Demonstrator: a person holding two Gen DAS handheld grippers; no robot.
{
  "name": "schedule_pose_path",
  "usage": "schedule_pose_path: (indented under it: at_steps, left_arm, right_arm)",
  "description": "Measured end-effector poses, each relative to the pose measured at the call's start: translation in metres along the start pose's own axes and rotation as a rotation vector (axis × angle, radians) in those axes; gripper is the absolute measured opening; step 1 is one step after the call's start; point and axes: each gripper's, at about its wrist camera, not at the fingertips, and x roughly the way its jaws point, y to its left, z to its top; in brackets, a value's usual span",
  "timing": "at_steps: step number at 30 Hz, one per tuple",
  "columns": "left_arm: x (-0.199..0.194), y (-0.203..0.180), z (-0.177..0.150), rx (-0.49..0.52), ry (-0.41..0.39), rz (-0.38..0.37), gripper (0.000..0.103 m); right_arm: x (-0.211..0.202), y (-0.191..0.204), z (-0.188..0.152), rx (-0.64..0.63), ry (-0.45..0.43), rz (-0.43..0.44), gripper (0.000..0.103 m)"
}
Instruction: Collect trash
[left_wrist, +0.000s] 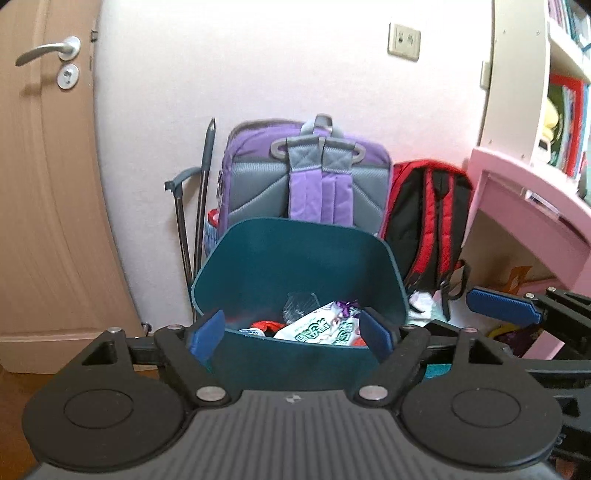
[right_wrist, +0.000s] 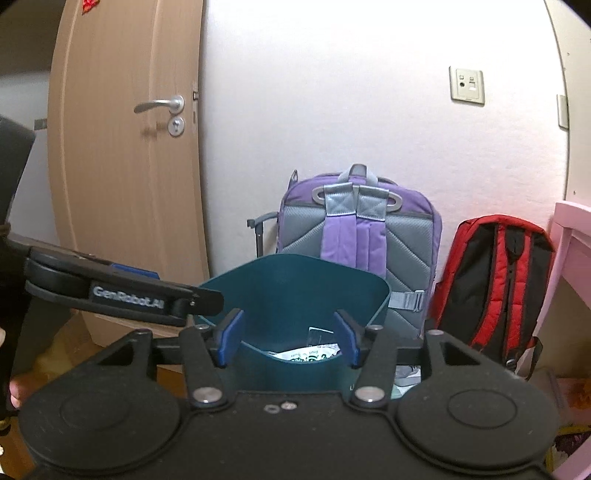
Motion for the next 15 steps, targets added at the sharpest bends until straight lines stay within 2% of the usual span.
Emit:
schedule_pose_path:
  at_steps: [5,9,15]
  left_arm:
    - [-0.03,0.001,-0.007,-0.006,-0.054,-0.007,0.087]
    - [-0.052,0.001,-0.015,-0.02,-0.097,-0.027,0.098]
    - [-0.082,-0.004,-0.026,-0.02,-0.147,-0.057,0.101]
  right_arm:
    - [-0.024,0.002,0.0,-0.007,-0.018,0.006,0.054]
    - [-0.039,0.005,-0.002,-0.005,-0.021,0.01,0.054]
    - [-0.058,0.012,-0.005,-0.003,-0.024,0.018,0.054]
